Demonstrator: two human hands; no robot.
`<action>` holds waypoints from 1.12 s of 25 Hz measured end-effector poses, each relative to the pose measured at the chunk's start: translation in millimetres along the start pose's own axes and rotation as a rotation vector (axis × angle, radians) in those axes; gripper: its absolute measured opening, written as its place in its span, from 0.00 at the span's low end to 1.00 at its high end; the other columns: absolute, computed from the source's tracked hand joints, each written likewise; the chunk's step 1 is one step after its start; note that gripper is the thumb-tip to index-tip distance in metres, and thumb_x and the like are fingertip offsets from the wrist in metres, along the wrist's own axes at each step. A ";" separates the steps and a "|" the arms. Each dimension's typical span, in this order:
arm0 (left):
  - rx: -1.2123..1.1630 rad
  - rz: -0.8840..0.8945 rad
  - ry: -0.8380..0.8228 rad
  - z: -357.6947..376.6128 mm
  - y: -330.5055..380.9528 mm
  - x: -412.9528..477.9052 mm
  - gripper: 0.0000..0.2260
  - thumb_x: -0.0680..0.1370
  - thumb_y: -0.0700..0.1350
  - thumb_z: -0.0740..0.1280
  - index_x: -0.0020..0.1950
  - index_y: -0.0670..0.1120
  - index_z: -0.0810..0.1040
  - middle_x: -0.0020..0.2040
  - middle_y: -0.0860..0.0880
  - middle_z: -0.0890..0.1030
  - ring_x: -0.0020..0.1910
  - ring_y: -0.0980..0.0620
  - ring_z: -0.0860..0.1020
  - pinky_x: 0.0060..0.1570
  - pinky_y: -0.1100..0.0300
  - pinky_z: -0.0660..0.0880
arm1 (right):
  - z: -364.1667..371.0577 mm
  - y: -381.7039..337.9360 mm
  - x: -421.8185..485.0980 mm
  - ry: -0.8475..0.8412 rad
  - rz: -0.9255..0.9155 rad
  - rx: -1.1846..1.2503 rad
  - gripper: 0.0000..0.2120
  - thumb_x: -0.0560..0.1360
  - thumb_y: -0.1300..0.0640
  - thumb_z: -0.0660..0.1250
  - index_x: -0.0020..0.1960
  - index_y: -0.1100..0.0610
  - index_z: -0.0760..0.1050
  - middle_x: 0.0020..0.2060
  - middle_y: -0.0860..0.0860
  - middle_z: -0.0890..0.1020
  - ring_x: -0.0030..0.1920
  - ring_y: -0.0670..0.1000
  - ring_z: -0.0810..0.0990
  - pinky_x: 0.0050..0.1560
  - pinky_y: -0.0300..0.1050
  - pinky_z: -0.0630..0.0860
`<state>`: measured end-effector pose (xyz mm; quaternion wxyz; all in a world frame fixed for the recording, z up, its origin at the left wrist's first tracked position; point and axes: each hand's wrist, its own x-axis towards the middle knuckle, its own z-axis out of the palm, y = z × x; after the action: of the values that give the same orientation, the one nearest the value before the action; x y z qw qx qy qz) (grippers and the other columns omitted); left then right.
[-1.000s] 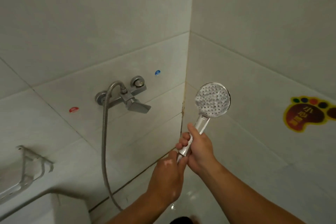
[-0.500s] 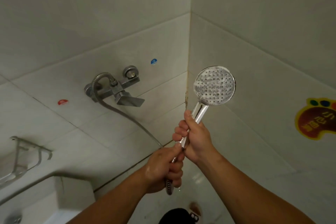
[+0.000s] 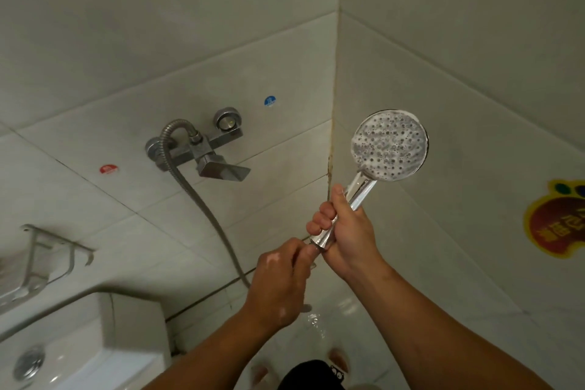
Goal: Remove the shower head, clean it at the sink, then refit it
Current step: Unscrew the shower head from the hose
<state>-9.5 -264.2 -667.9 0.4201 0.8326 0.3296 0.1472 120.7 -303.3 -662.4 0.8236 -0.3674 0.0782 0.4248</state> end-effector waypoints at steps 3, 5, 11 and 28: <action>-0.030 -0.003 -0.073 -1.2 0.1 3.1 0.17 0.82 0.58 0.56 0.44 0.50 0.77 0.30 0.54 0.74 0.28 0.58 0.72 0.32 0.59 0.70 | -0.6 0.4 -1.1 0.017 -0.030 0.031 0.14 0.82 0.54 0.64 0.40 0.53 0.66 0.27 0.48 0.64 0.25 0.46 0.65 0.27 0.41 0.66; -0.026 0.036 -0.060 -1.1 -5.3 -1.8 0.12 0.78 0.60 0.64 0.50 0.52 0.75 0.35 0.53 0.78 0.33 0.56 0.77 0.35 0.61 0.74 | 1.5 0.7 -2.3 0.038 -0.061 0.035 0.14 0.82 0.53 0.64 0.40 0.53 0.66 0.27 0.48 0.64 0.24 0.46 0.65 0.27 0.41 0.67; 0.013 0.044 -0.113 -15.5 -14.1 0.6 0.15 0.84 0.47 0.58 0.39 0.51 0.75 0.27 0.59 0.75 0.27 0.58 0.70 0.34 0.60 0.68 | 10.3 8.7 -8.8 0.059 -0.108 0.021 0.13 0.82 0.53 0.64 0.40 0.53 0.67 0.27 0.48 0.64 0.25 0.46 0.65 0.27 0.41 0.67; -0.131 0.027 -0.123 -49.3 -36.0 13.0 0.16 0.84 0.50 0.57 0.39 0.51 0.75 0.29 0.51 0.75 0.28 0.56 0.72 0.31 0.62 0.70 | 51.0 32.6 -8.5 0.074 -0.166 -0.014 0.12 0.82 0.52 0.64 0.41 0.53 0.68 0.28 0.49 0.65 0.26 0.46 0.66 0.29 0.42 0.69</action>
<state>-40.9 -210.3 -667.2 0.4911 0.8151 0.2816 0.1229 81.3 -262.5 -639.7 0.8500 -0.3938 0.0747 0.3420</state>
